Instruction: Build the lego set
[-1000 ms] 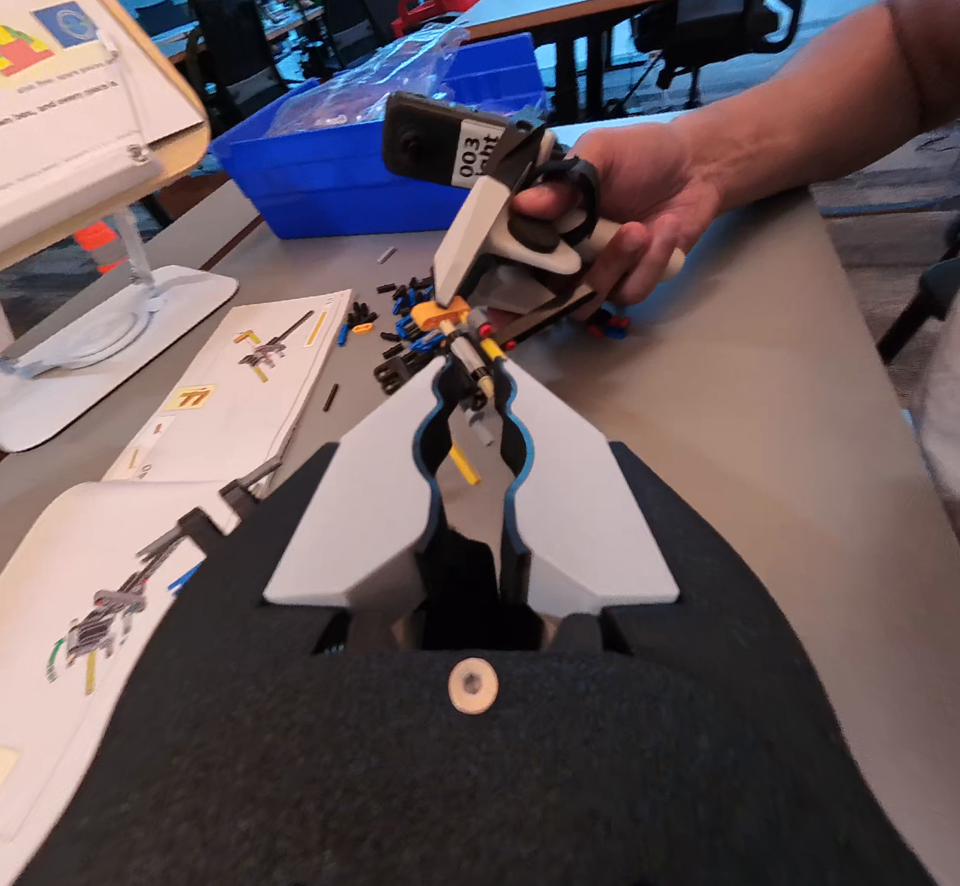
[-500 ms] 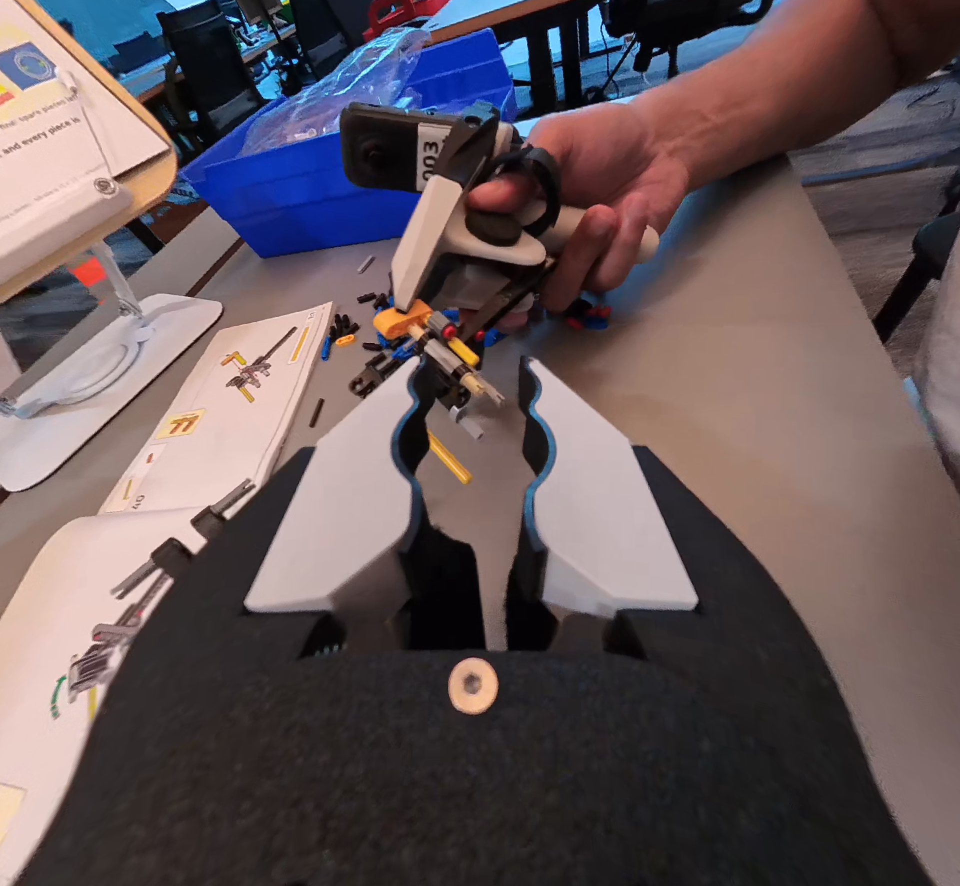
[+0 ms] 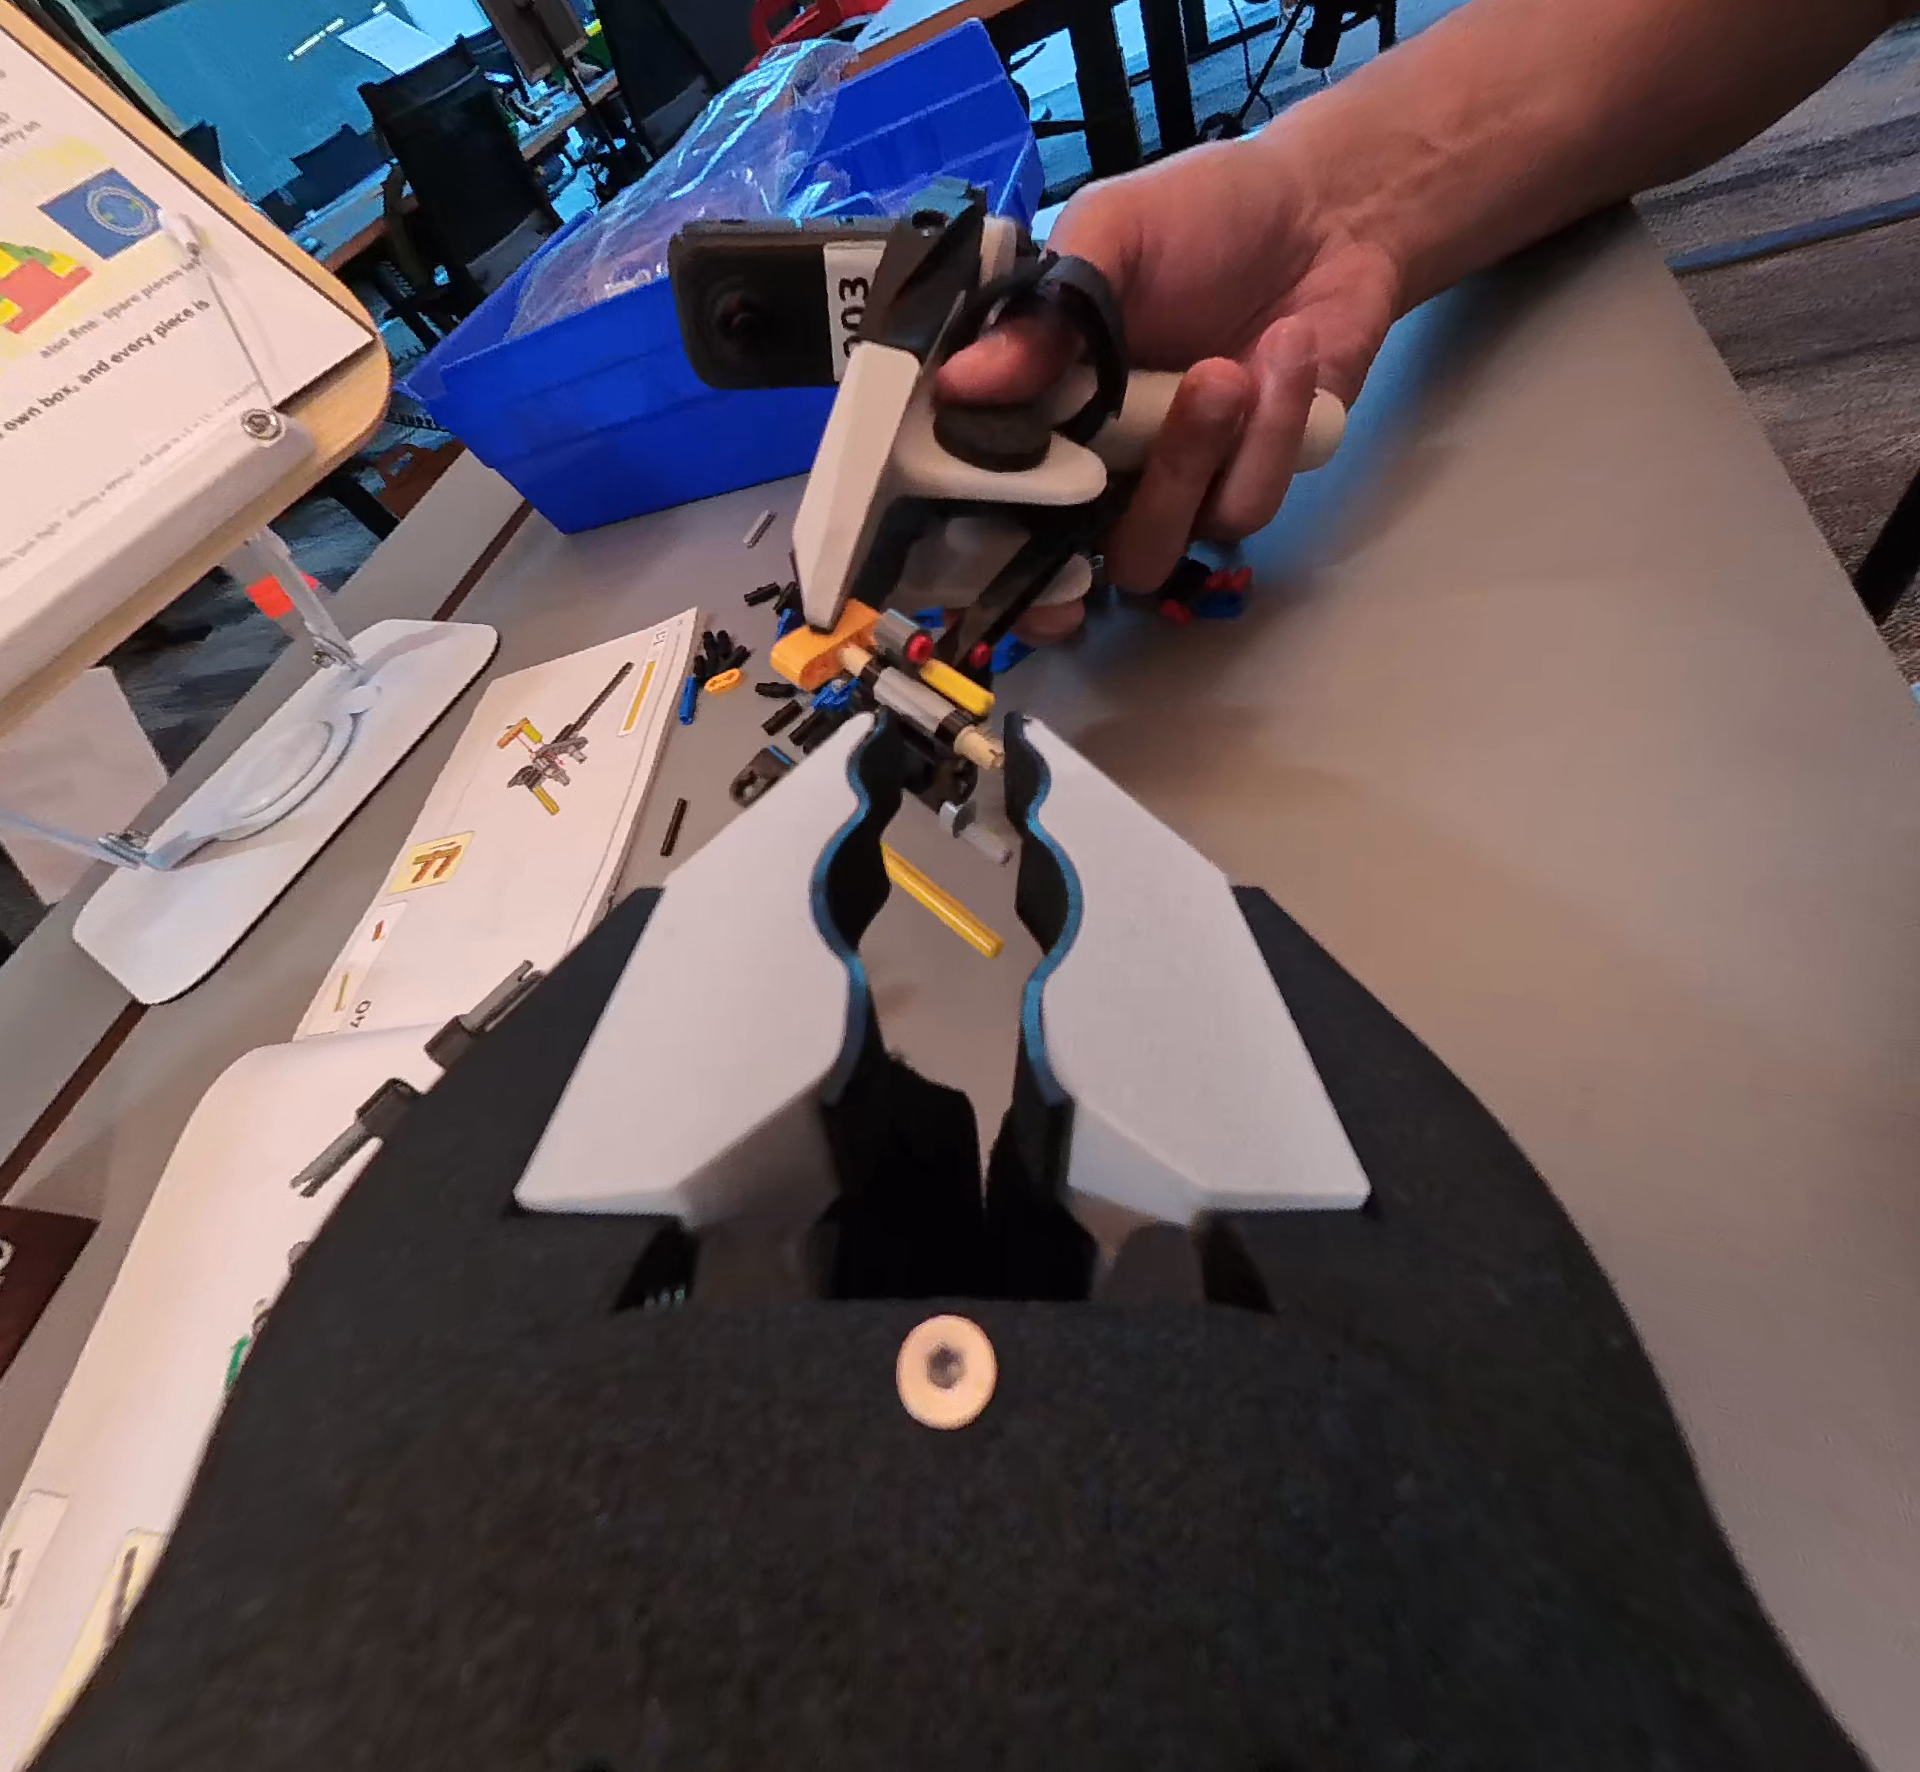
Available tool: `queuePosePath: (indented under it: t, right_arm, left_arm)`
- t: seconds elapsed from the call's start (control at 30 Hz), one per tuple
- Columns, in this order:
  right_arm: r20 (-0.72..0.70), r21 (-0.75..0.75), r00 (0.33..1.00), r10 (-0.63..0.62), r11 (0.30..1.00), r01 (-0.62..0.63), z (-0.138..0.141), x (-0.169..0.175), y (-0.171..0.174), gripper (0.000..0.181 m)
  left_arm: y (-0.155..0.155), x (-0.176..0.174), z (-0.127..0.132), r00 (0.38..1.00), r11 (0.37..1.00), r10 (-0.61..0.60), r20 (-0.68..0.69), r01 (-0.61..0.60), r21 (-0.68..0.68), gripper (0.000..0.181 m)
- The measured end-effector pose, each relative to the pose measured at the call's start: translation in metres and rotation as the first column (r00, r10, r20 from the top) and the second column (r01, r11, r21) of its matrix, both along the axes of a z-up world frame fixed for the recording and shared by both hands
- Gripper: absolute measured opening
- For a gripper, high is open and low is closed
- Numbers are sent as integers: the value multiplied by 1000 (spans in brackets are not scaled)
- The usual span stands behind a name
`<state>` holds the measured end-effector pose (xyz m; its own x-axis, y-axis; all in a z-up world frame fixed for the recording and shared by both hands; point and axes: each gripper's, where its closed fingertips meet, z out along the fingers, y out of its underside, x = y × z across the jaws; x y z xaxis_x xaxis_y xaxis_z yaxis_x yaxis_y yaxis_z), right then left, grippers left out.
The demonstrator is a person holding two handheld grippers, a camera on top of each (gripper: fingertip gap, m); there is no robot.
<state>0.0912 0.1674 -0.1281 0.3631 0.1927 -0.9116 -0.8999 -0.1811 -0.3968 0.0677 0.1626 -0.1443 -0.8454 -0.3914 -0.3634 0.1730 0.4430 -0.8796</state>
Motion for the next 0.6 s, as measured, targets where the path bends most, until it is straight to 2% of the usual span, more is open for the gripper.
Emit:
queuePosePath:
  t: [0.43, 0.6]
  right_arm:
    - [81, -66, 996, 43, 997, -37, -7, -7, -1, 6]
    - [56, -30, 997, 44, 999, -42, -1, -8, 0, 6]
  left_arm:
    - [-2, -4, -5, 995, 999, -49, -81, 50, 6, 21]
    - [-2, -7, 1, 997, 999, -53, -62, 53, -8, 21]
